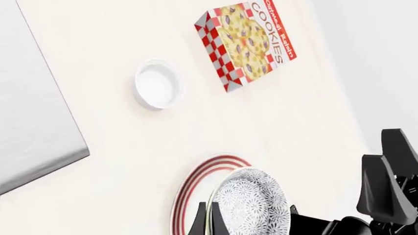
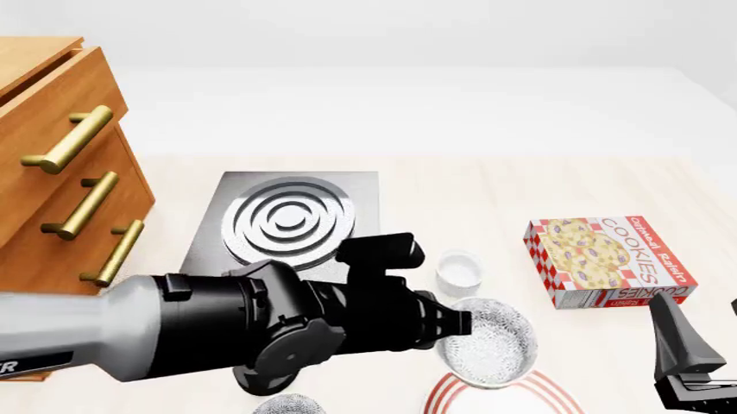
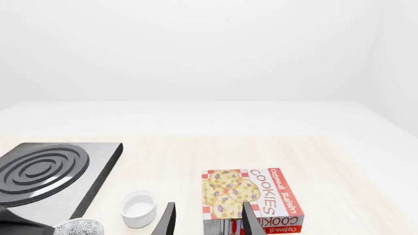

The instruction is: Pick the akita bowl on the wooden cabinet and place it on the plate.

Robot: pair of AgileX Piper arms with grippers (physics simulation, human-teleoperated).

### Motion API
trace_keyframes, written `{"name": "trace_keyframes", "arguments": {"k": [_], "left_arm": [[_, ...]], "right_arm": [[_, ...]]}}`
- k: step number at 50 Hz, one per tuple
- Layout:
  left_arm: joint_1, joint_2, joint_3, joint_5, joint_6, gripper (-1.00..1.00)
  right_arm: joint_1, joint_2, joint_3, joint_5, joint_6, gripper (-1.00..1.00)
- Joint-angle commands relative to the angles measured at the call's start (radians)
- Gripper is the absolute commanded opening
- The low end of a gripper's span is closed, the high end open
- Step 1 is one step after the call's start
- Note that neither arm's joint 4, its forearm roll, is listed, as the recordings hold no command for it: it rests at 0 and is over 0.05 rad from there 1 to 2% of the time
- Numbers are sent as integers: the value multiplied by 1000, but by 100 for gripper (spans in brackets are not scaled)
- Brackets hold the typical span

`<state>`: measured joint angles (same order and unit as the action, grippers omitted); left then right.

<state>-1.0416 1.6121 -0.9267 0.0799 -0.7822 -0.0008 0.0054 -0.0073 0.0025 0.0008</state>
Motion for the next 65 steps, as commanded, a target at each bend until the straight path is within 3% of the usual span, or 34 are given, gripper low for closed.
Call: {"name": "trace_keyframes", "arguments": {"k": [1,65], "left_arm": [[-11,19,-4,-14,-5,-100],[-35,108,8,-81,-39,-100]], "right_arm": [[0,0,0,0,0,100],[0,0,0,0,0,100]]}}
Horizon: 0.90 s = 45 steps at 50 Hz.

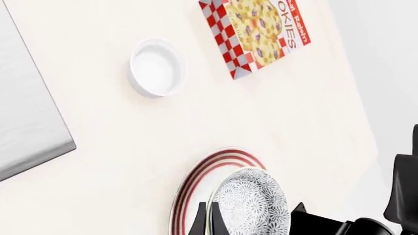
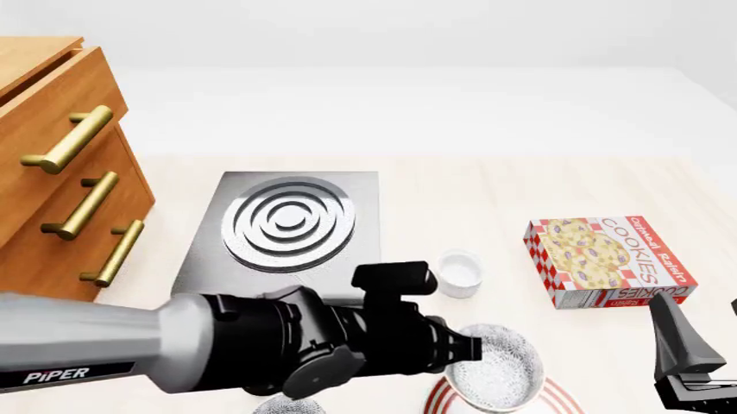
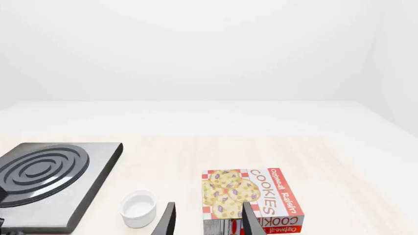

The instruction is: Pick the akita bowl on the wooden cabinet and place it on the plate.

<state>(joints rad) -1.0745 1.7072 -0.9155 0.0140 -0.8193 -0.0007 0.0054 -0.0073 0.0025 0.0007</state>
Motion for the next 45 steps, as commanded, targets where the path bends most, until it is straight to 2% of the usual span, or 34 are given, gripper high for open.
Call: {"name": "trace_keyframes", "arguments": {"k": [1,45], "left_arm": [[-3,16,-4,-16,-3,-100],[-37,104,-28,-52,-25,-100]], "right_arm": [[0,0,0,0,1,100],[1,-1,0,2,0,100]]}}
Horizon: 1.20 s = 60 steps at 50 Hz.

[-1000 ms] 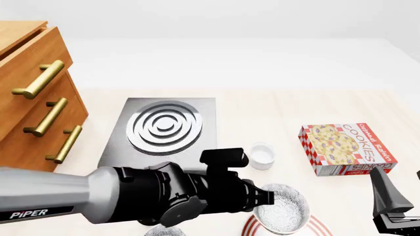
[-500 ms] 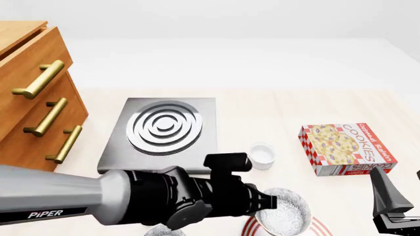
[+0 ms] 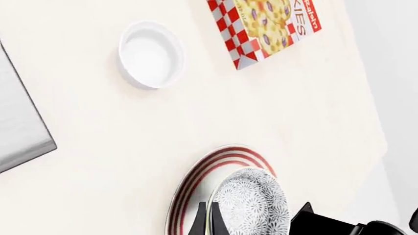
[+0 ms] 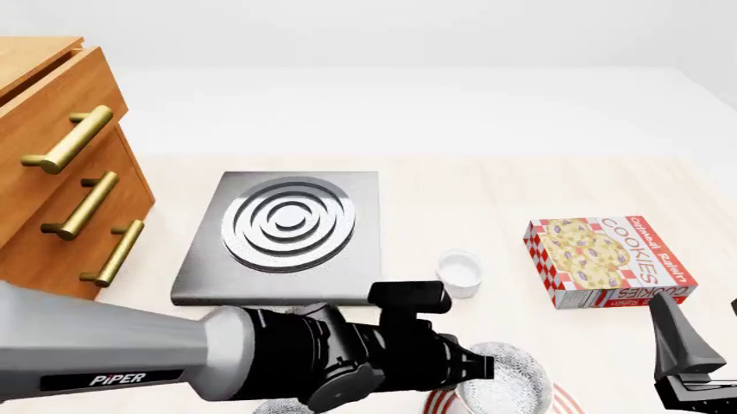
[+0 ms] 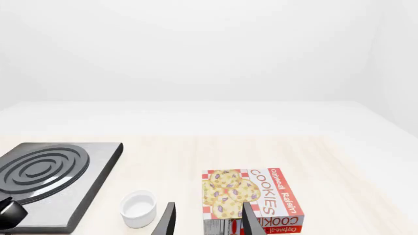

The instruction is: Pick the akita bowl on the wooden cabinet and place it on the plate.

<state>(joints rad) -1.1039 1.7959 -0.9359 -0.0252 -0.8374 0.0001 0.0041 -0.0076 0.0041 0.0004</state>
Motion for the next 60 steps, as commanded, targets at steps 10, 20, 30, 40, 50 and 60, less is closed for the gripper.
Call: {"name": "trace_keyframes", "arguments": {"k": [10,20,30,40,50,60], "left_arm": [[-11,24,-7,-18,-12,-100],[-13,29,-3,-26,-15,-100],[-15,33,-1,-32,-18,-100],[-10,32,-2,-41,-14,-100],[-19,16,-14,-35,21,100],[-7,-23,-13,-26,46,100]], "right_arm": [[0,0,0,0,0,100],[0,0,0,0,0,100],[0,0,0,0,0,100],[0,0,0,0,0,100],[0,0,0,0,0,100],[0,0,0,0,0,100]]}}
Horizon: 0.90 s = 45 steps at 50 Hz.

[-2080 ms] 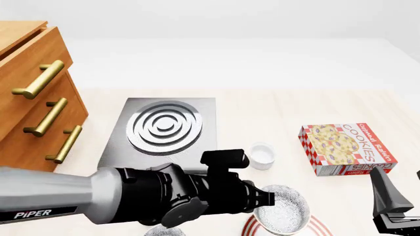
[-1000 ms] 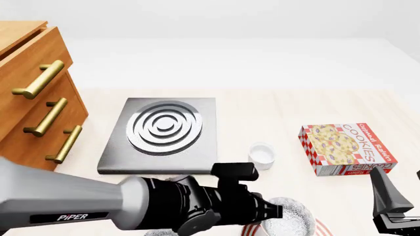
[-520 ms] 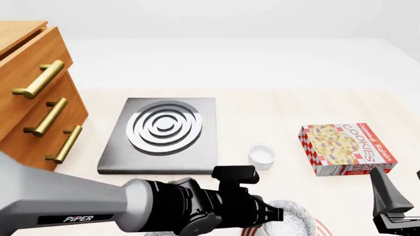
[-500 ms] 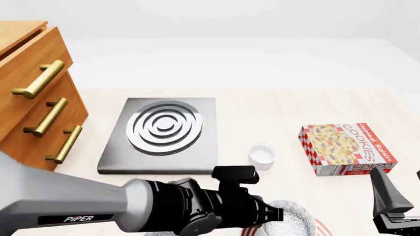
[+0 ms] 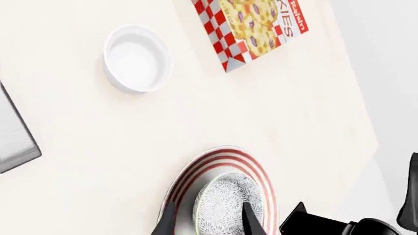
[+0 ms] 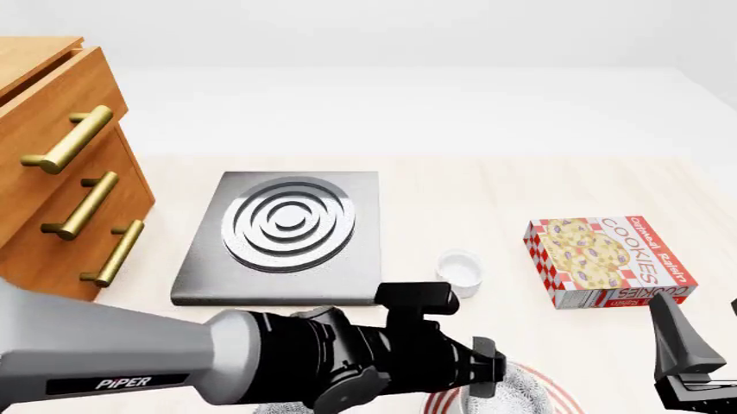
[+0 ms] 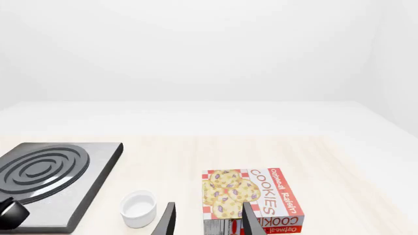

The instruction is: Pick the akita bowl on the wooden cabinet and place it on the plate.

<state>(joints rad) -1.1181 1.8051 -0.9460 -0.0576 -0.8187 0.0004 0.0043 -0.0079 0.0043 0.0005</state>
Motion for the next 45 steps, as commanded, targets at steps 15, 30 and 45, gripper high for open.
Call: {"name": "trace_keyframes", "arguments": {"k": [15,30,45], "left_arm": [[64,-136,21,40,77,100],[133,-286,65,76,95,100],[259,-433,176,68,106,100]], "right_arm": [[0,0,0,0,0,100],[0,0,0,0,0,100],[0,0,0,0,0,100]]}}
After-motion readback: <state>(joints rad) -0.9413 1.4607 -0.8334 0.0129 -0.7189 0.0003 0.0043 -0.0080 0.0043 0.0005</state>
